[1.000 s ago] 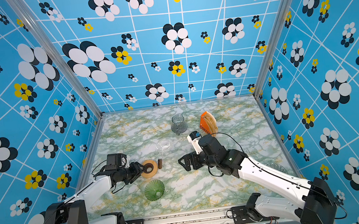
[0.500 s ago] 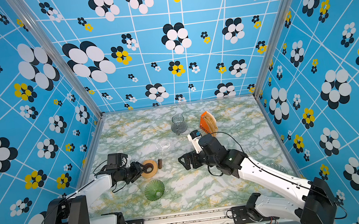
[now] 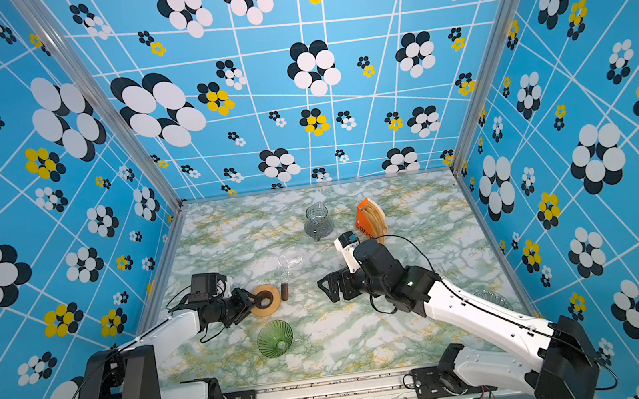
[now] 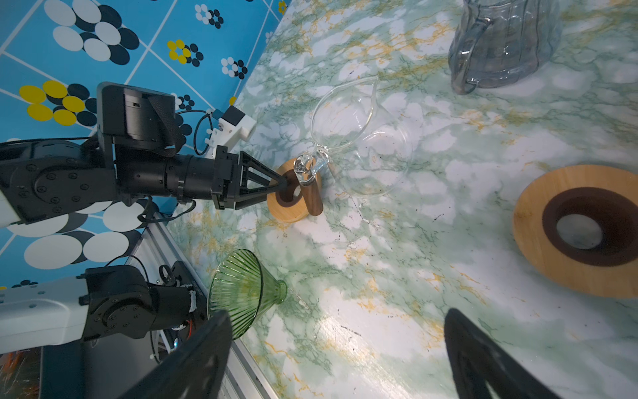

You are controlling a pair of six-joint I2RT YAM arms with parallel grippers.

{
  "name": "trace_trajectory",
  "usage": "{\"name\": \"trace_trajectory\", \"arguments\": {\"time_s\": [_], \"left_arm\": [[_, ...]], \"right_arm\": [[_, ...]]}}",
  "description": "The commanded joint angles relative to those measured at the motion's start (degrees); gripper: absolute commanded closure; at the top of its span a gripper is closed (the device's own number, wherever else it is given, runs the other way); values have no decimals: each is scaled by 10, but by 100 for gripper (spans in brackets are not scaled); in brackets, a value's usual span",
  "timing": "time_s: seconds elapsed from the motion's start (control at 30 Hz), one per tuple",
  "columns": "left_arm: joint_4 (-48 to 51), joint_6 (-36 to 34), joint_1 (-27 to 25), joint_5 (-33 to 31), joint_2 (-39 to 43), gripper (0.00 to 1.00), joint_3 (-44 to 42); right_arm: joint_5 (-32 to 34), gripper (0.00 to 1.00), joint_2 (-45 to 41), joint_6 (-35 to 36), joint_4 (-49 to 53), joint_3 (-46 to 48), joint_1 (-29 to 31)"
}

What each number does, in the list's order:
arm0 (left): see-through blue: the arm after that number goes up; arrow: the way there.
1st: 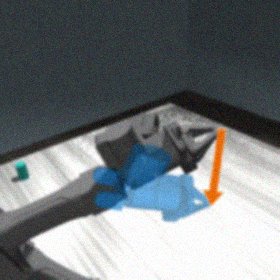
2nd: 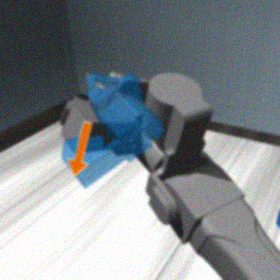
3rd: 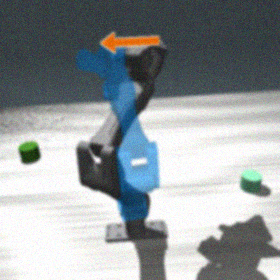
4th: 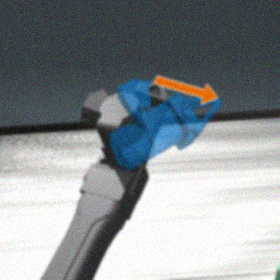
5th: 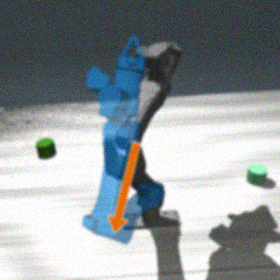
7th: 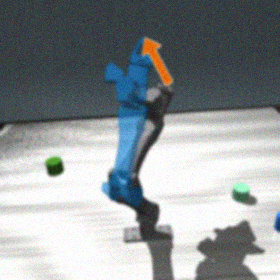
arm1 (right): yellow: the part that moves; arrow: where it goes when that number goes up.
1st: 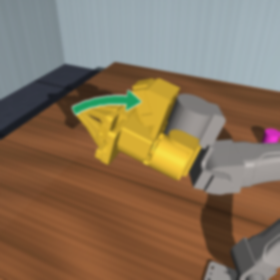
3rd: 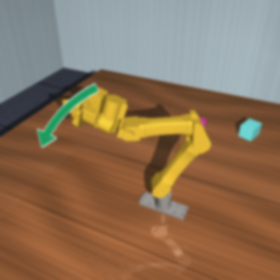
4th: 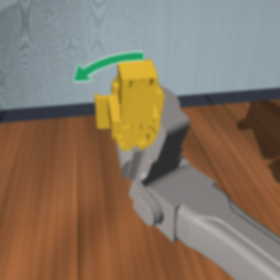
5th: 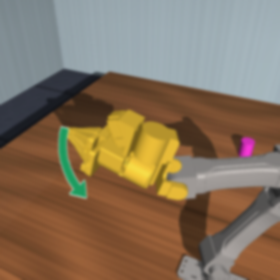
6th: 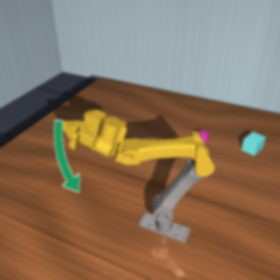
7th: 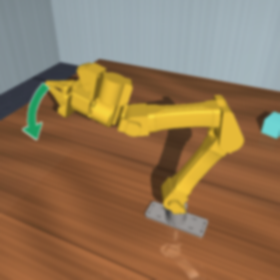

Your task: Place the coffee filter in the dripper

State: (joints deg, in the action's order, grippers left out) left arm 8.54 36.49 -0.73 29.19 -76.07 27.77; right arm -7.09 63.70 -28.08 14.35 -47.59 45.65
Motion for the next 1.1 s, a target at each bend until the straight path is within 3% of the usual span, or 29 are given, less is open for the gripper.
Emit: {"name": "trace_trajectory", "arguments": {"time_s": [0.0,0.13,1.07], "left_arm": [[-1,5,6,2,1,56,0],[-4,6,7,3,1,61,0],[7,10,25,18,26,74,16]], "right_arm": [[14,3,-10,-6,3,4,4],[16,3,-12,-8,6,5,4],[23,3,-16,-14,9,14,4]]}}
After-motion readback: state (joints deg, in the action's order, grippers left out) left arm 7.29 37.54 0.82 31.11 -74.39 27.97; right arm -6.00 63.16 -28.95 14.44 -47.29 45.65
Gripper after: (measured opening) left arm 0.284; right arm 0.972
